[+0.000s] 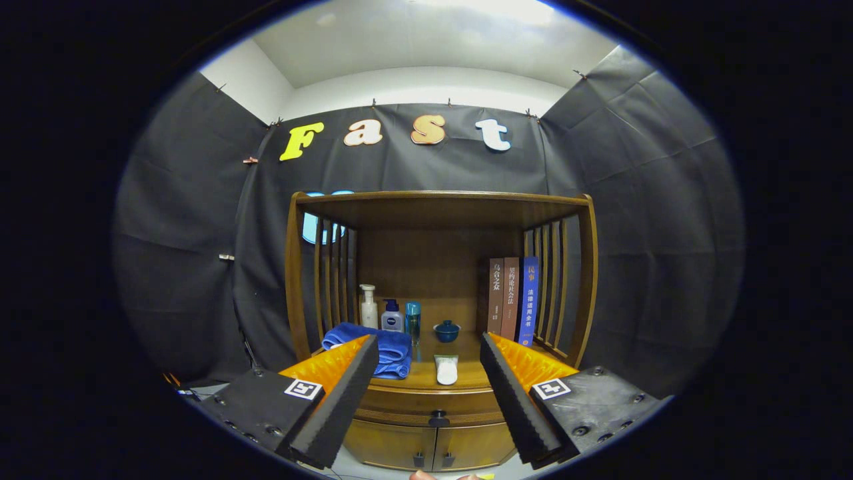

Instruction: Pull open the drawer, take out the items inside it, and place them on the countertop above the cabinet.

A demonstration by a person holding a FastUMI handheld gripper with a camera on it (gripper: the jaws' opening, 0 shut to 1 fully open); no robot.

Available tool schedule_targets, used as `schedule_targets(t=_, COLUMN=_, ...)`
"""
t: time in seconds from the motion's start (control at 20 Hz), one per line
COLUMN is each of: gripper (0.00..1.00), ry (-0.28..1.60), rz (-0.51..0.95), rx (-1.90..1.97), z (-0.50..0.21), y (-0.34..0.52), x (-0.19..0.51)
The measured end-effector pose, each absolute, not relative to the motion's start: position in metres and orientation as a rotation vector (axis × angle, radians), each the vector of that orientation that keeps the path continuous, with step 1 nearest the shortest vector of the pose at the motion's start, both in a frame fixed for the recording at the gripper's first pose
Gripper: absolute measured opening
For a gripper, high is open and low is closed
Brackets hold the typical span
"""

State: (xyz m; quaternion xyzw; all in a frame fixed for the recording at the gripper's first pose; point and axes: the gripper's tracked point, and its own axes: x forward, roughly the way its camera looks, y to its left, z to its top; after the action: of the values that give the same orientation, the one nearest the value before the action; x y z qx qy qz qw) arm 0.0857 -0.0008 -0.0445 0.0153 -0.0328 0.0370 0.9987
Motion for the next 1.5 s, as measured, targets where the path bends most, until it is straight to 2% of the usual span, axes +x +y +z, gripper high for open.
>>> schedule_targets(t=1.5, gripper=0.99, ry=-0.056, rz=0.069, rx=0.033, z=-0.0423, y=-0.0064, x=0.0883)
